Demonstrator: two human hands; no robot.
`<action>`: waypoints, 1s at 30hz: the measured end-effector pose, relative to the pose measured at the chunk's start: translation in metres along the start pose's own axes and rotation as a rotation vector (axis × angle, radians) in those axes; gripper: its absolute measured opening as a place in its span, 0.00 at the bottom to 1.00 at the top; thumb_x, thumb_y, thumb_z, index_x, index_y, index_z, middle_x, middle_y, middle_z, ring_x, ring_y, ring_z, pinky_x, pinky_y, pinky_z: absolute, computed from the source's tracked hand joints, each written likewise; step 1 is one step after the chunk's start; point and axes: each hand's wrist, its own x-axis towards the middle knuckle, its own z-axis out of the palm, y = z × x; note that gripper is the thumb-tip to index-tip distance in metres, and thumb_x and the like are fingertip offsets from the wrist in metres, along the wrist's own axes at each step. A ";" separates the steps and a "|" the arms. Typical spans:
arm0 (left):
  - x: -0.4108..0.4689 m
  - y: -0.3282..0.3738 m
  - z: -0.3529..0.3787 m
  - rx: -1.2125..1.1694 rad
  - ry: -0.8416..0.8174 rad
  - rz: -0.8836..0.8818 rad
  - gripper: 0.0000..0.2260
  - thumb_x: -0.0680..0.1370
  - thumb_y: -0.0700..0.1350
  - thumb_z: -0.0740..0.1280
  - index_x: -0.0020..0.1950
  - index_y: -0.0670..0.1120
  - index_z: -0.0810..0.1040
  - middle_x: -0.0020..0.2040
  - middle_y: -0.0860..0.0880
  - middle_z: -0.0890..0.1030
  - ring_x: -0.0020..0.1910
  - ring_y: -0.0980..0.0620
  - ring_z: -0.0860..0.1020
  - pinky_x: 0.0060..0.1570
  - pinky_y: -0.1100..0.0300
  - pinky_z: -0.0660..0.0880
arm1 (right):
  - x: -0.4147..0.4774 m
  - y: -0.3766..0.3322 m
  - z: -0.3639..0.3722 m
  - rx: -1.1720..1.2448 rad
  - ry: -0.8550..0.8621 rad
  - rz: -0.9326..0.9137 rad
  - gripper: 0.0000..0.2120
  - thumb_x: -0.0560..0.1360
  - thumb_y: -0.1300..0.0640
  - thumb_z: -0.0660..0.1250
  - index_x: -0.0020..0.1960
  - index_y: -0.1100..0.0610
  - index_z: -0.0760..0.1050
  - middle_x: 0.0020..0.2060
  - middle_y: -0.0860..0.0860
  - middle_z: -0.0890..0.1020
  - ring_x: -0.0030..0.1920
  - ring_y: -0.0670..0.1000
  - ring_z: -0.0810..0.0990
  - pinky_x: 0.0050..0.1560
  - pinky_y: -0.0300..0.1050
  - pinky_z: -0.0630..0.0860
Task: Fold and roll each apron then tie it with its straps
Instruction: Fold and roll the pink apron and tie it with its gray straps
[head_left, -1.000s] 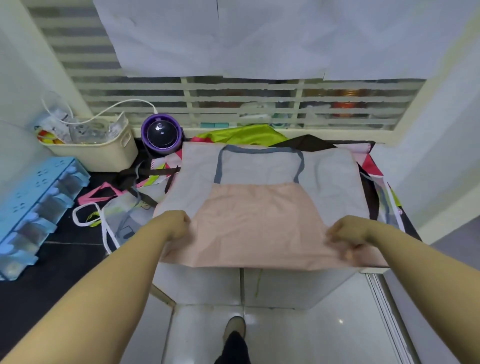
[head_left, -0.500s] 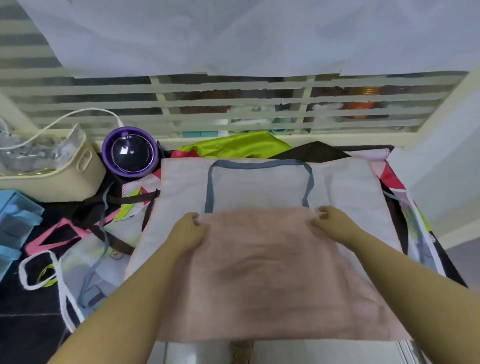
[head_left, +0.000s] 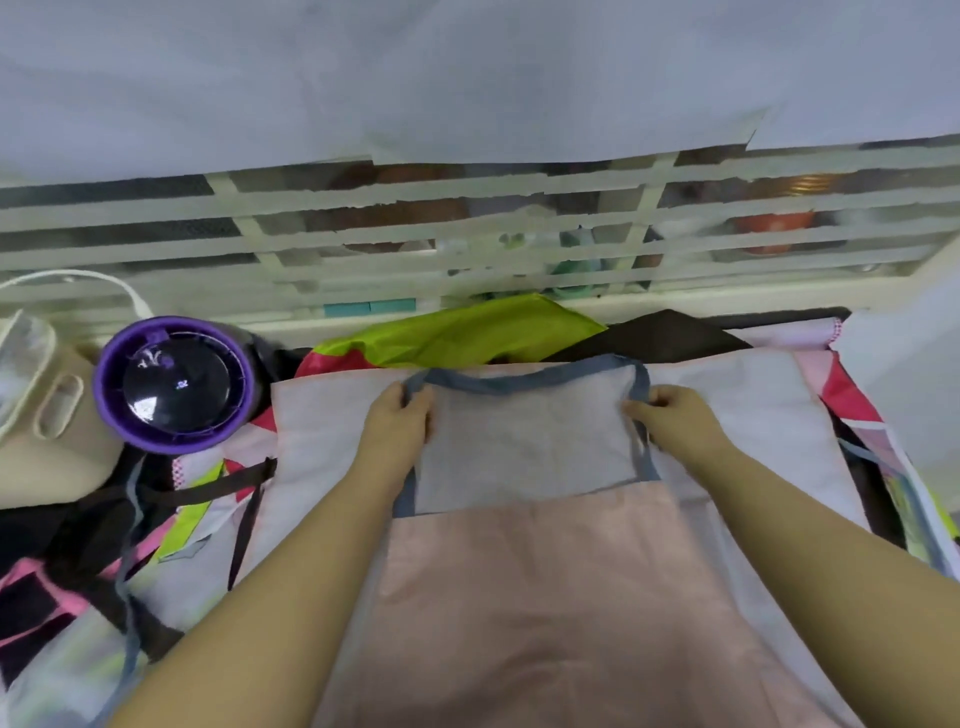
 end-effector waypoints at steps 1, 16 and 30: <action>0.007 0.008 0.000 -0.065 0.006 0.011 0.05 0.81 0.41 0.60 0.48 0.44 0.75 0.33 0.49 0.72 0.33 0.52 0.70 0.35 0.61 0.68 | 0.003 -0.006 -0.005 0.063 0.041 -0.018 0.12 0.75 0.61 0.66 0.35 0.60 0.68 0.30 0.55 0.70 0.30 0.51 0.66 0.33 0.44 0.63; 0.046 0.088 0.010 0.146 0.028 0.361 0.06 0.79 0.39 0.63 0.53 0.48 0.77 0.45 0.51 0.78 0.40 0.57 0.78 0.42 0.67 0.75 | 0.040 -0.040 -0.022 0.333 0.238 -0.140 0.08 0.76 0.63 0.66 0.39 0.54 0.75 0.35 0.52 0.79 0.38 0.49 0.78 0.47 0.39 0.75; 0.039 0.032 0.015 0.664 -0.086 0.786 0.20 0.76 0.37 0.65 0.68 0.46 0.70 0.68 0.47 0.65 0.38 0.51 0.76 0.42 0.54 0.77 | 0.029 -0.029 -0.019 -0.008 0.251 -0.300 0.20 0.71 0.69 0.68 0.62 0.63 0.72 0.45 0.47 0.75 0.41 0.51 0.78 0.49 0.40 0.72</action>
